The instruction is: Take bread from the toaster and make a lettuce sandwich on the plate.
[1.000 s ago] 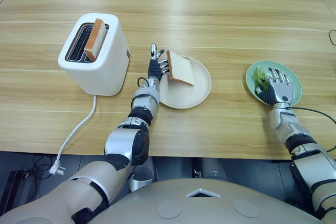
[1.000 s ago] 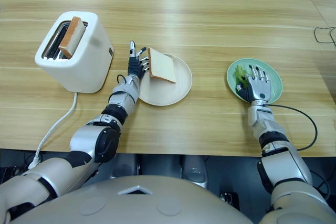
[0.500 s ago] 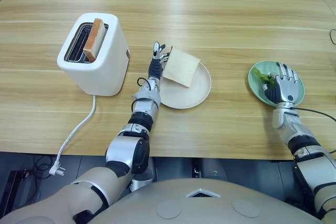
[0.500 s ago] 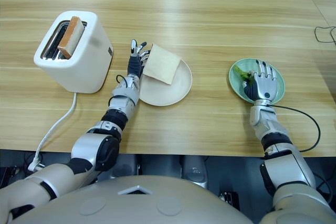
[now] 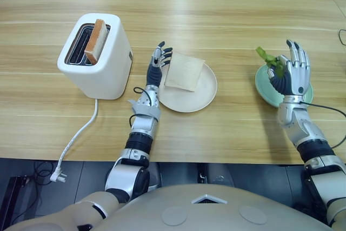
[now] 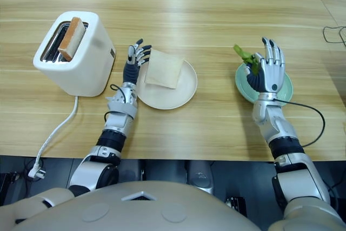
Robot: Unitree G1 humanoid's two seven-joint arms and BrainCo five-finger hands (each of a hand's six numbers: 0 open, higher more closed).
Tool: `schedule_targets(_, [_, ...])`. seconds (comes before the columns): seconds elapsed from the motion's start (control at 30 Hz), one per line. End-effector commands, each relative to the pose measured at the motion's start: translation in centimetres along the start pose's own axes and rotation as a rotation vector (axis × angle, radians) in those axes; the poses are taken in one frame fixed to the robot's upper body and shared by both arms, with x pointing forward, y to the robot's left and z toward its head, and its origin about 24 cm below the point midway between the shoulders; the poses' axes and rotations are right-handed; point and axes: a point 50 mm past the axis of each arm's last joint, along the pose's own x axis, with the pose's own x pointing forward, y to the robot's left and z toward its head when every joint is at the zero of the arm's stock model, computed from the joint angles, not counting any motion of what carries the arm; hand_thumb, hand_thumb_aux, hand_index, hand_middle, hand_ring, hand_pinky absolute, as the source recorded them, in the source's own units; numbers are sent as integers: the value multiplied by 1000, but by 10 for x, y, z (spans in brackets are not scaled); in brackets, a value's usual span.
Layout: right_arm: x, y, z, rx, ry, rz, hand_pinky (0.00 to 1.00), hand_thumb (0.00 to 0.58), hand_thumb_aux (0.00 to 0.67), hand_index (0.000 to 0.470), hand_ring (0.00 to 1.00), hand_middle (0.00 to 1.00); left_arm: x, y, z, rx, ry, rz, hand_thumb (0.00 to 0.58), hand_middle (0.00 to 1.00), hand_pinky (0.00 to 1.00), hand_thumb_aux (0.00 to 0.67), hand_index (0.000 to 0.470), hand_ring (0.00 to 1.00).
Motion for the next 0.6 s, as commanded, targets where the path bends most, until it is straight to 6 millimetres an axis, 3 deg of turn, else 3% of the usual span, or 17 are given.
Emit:
schedule_targets(0.03, [9, 8, 25, 67, -72, 27, 0, 580, 670, 460, 0, 0, -12, -8, -12, -24, 68, -3, 0, 204, 204, 0, 0, 204])
schedule_targets(0.43, [22, 52, 106, 166, -296, 150, 0, 580, 670, 460, 0, 0, -19, 8, -22, -12, 113, 45, 0, 200, 200, 0, 0, 200])
schedule_targets(0.6, [21, 68, 126, 157, -360, 214, 0, 580, 670, 460, 0, 0, -18, 15, -3, -46, -4, 69, 0, 157, 157, 0, 0, 157])
